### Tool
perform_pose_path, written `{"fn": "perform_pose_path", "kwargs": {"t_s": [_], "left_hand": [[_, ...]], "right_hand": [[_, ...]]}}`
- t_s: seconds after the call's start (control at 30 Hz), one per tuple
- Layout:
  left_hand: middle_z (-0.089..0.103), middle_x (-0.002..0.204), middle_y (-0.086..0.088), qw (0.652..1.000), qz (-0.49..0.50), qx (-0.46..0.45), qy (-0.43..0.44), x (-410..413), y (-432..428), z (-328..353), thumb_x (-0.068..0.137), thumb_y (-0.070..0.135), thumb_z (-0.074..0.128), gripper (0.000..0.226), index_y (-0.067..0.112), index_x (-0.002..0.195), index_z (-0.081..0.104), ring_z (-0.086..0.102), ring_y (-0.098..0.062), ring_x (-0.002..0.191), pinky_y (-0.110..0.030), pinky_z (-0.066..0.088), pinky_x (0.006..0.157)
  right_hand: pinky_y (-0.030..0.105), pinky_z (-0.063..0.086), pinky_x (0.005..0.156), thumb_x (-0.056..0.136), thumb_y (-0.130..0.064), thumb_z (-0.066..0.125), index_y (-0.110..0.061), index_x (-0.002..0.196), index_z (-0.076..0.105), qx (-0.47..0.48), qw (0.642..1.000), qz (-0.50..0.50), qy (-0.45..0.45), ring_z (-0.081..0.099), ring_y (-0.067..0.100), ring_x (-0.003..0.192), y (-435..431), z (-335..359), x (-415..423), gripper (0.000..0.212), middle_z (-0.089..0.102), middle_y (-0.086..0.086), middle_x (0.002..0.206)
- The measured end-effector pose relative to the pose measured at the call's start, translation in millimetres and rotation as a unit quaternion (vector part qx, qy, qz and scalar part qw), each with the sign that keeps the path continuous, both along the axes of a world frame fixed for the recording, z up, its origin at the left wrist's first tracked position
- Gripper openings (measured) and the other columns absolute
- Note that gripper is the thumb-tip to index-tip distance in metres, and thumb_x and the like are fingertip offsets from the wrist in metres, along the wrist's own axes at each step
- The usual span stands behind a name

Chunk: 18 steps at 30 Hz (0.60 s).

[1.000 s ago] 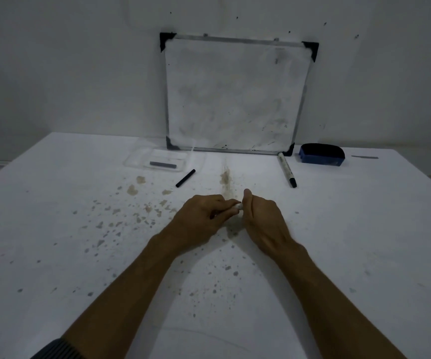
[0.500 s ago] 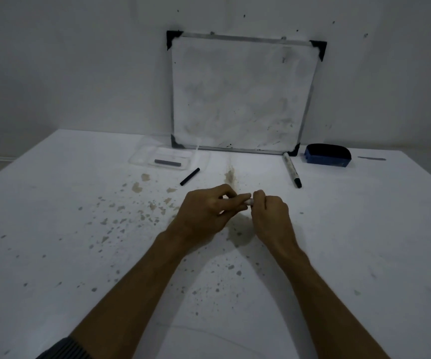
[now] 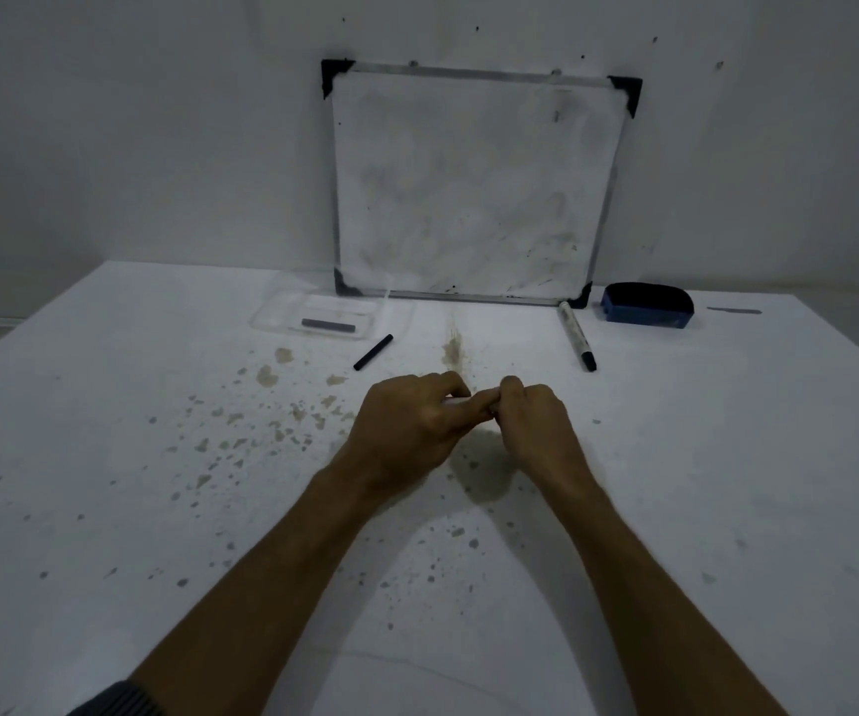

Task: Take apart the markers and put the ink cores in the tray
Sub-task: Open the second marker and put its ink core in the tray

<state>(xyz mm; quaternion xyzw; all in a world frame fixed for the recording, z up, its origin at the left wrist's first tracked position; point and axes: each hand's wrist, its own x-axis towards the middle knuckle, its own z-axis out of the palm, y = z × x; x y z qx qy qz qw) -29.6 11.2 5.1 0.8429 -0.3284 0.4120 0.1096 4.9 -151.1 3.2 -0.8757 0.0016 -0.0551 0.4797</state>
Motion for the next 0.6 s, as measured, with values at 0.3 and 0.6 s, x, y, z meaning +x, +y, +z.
{"fn": "perform_pose_path", "kwargs": {"t_s": [0.3,0.6], "left_hand": [[0.072,0.066,0.021,0.899,-0.096,-0.227,0.363,-3,12,1,0.093,0.046,0.068,0.035,0.027,0.121,0.076,0.057,0.008,0.047,-0.004,0.043,0.056],[0.080,0.073,0.002,0.938,-0.060,-0.164,0.298,-4,27,7,0.093,0.031,0.077,0.023,0.019,0.112,0.082,0.069,-0.012,0.057,-0.033,0.056,0.056]], "right_hand": [[0.024,0.039,0.036,0.101,-0.015,0.036,0.000,0.059,0.059,-0.112,0.932,0.126,-0.321,0.046,0.021,0.030,-10,-7,-10,0.051,0.052,0.009,0.041],[0.019,0.035,0.044,0.108,-0.033,0.037,-0.023,0.053,0.050,-0.037,0.988,0.100,-0.115,0.048,0.007,0.042,9,-5,-15,0.058,0.052,-0.006,0.048]]}}
